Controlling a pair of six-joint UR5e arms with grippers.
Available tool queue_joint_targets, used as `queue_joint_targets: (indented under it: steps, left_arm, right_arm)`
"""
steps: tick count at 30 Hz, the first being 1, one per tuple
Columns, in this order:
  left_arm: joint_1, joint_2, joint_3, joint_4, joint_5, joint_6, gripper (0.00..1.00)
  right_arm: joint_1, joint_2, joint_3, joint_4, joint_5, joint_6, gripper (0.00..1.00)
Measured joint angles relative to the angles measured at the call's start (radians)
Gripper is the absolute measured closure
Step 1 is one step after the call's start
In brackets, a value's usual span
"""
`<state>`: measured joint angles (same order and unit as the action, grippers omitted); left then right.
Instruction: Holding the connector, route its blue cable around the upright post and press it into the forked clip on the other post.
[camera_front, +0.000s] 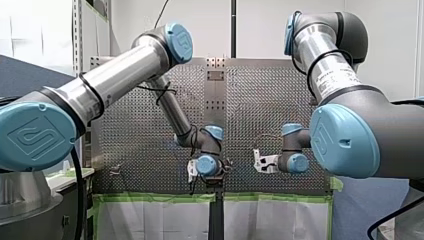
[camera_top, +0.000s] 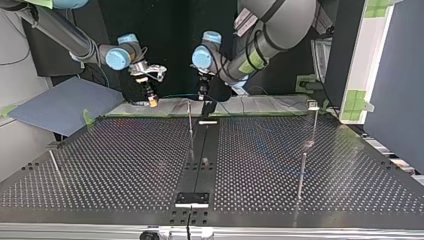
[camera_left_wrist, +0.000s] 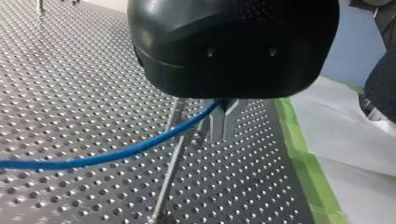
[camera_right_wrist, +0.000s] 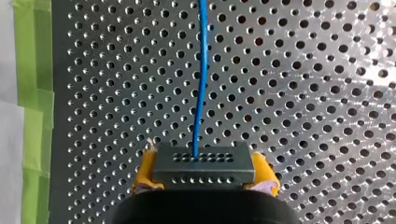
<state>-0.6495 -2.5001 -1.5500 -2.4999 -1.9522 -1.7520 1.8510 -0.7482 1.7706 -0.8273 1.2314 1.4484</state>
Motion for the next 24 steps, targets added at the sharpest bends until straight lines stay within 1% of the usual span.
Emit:
queue_joint_targets:
  steps: [4,10,18,24]
  left_arm:
    - [0.002,-0.010,0.022,0.010,0.013,-0.019,0.99]
    - [0.006,-0.011,0.051,0.012,0.018,-0.041,0.99]
    - [0.019,-0.012,0.057,0.012,0.022,-0.050,0.99]
    - [0.030,-0.013,0.058,0.011,0.030,-0.070,0.99]
  right_arm:
    - [-0.005,0.000,-0.004,0.003,-0.003,0.000,1.00]
    - [-0.013,0.000,-0.005,0.004,-0.004,0.001,1.00]
    - [-0.021,0.000,-0.006,0.006,-0.004,0.002,1.00]
    - [-0.022,0.000,-0.007,0.006,-0.004,0.001,1.00]
